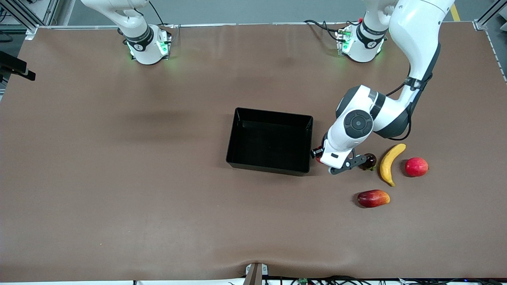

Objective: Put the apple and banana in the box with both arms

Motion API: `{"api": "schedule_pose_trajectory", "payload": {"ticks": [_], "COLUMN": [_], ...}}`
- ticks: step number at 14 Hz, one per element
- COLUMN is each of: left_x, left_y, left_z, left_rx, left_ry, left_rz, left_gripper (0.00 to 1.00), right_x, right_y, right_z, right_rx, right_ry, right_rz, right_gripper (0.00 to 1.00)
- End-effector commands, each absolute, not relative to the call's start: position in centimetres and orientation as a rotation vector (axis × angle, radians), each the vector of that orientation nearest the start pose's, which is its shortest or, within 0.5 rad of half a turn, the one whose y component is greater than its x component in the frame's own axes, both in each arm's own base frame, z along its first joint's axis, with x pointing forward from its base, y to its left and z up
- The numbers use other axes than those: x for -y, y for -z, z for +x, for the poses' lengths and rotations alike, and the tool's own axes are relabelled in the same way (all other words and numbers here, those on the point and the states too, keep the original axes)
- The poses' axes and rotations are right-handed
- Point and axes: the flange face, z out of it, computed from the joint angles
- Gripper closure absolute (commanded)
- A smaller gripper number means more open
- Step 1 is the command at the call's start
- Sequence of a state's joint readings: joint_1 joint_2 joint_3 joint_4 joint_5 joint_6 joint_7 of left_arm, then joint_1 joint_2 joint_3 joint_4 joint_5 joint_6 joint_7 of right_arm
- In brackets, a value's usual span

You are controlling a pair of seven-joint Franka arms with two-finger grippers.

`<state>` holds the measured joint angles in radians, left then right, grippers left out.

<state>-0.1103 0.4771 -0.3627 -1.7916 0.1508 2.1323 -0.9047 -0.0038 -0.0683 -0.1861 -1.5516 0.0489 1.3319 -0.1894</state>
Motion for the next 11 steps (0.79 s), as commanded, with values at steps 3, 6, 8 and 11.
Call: {"api": "schedule_pose_trajectory", "payload": {"ticks": [3,6,8,11], "left_x": [26.9,26.9,26.9,26.8], "left_y": [-29.7,-29.4,-29.4,-29.3], "left_z": [57.8,57.8,57.9,57.8], "left_rx": [0.604,0.606,0.607,0.607], "left_ry": [-0.121,-0.127,-0.123,-0.125], "left_rz": [-3.046,-3.046,-3.047,-3.047], "left_gripper": [1.00,1.00,1.00,1.00], "right_x": [6.4,5.5,5.5,5.6], "right_y": [-67.7,-68.2,-68.1,-68.0], "right_z": [50.6,51.2,51.3,51.5], "right_rx": [0.121,0.139,0.135,0.134], "right_ry": [-0.091,-0.068,-0.068,-0.072], "right_rz": [-3.115,-3.123,-3.122,-3.128], "right_gripper": [0.00,0.00,0.00,0.00]}}
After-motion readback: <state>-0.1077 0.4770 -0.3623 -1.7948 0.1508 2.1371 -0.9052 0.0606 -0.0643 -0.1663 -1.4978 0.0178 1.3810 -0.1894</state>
